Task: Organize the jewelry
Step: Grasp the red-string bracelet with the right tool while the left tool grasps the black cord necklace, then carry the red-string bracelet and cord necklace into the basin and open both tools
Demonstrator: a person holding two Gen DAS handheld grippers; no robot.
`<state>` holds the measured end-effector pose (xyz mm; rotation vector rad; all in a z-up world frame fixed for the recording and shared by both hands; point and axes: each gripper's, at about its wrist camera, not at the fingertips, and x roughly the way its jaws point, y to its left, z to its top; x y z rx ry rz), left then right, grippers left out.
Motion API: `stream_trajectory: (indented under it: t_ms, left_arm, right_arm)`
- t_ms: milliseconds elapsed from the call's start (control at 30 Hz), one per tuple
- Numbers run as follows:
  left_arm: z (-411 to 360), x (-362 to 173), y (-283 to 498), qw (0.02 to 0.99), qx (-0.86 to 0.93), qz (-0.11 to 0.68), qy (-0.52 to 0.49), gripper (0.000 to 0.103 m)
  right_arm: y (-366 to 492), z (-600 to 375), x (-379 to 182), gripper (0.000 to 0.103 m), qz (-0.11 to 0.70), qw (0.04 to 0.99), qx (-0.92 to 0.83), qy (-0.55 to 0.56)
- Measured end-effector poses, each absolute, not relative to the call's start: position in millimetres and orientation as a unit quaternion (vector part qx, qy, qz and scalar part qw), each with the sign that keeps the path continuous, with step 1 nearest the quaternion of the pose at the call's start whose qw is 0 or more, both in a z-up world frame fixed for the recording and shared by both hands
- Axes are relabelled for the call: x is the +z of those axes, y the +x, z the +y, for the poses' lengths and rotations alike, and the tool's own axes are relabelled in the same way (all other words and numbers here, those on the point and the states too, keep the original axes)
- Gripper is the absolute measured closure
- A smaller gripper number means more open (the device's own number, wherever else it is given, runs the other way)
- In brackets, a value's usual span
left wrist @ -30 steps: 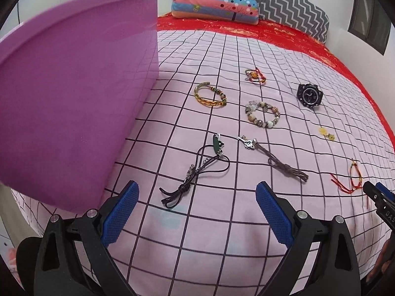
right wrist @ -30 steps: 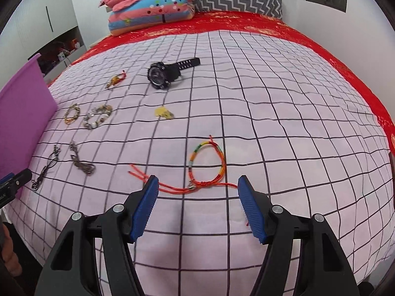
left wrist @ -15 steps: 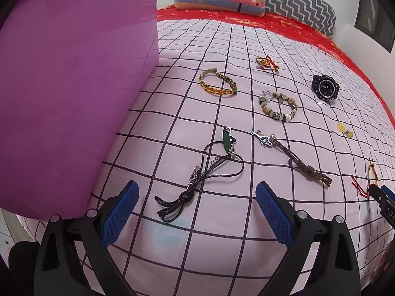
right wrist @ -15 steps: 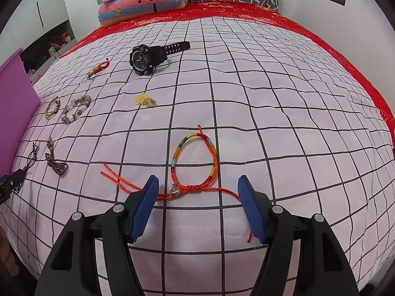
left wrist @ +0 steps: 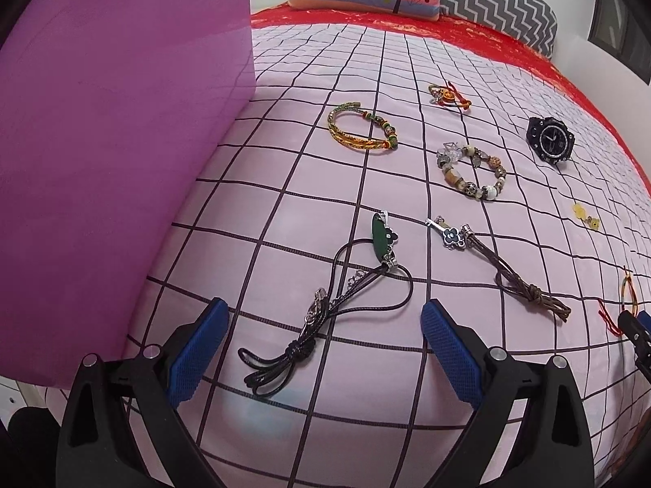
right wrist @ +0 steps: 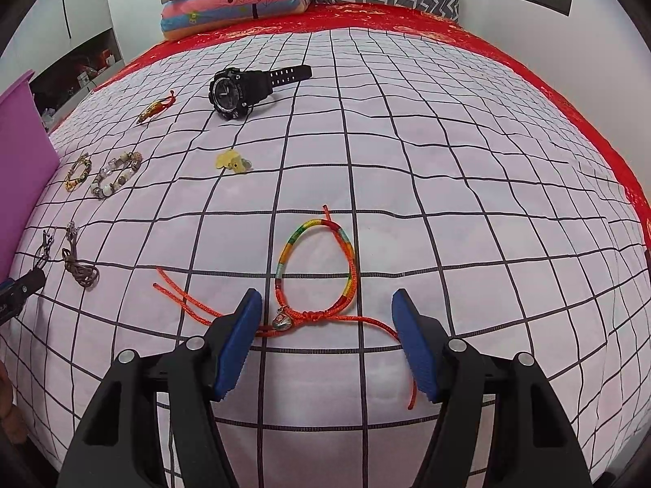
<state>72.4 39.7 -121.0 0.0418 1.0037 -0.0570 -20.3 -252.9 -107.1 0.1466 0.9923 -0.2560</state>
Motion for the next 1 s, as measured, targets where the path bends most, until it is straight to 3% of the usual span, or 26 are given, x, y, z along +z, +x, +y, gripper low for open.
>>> stream_trajectory:
  t_ms: [300,367,567,667,733,800,1000]
  left_arm:
    - [38,-126,75,0.881,-0.035,0.471,0.021,0.010]
    - [36,-126,74,0.883,-0.034,0.468,0.021,0.013]
    - [26,-122,68,0.883,-0.057,0.464,0.030,0.037]
    - [24,-120,66,0.882,-0.067,0.465,0.031,0.055]
    - [20,-119,64,0.881,-0.078,0.466,0.037,0.078]
    - [16,-118,62,0.878,-0.088,0.469,0.043,0.095]
    - [16,-113,57,0.872,-0.106,0.478,0.026,0.096]
  right_arm:
    - [-19,-250,-109,0.041,0.470,0.872,-0.124,0.058]
    - [-19,-249,-109,0.045,0.470,0.872,-0.122,0.058]
    - [-18,-239,-109,0.066,0.469,0.875,-0.108,0.047]
    - [-17,-235,-108,0.076,0.470,0.876,-0.099,0.043]
    - [-17,-232,-108,0.080,0.470,0.876,-0.096,0.042]
    - [-17,-232,-107,0.093,0.473,0.876,-0.089,0.044]
    - [-21,-234,-101,0.096,0.473,0.875,-0.083,0.059]
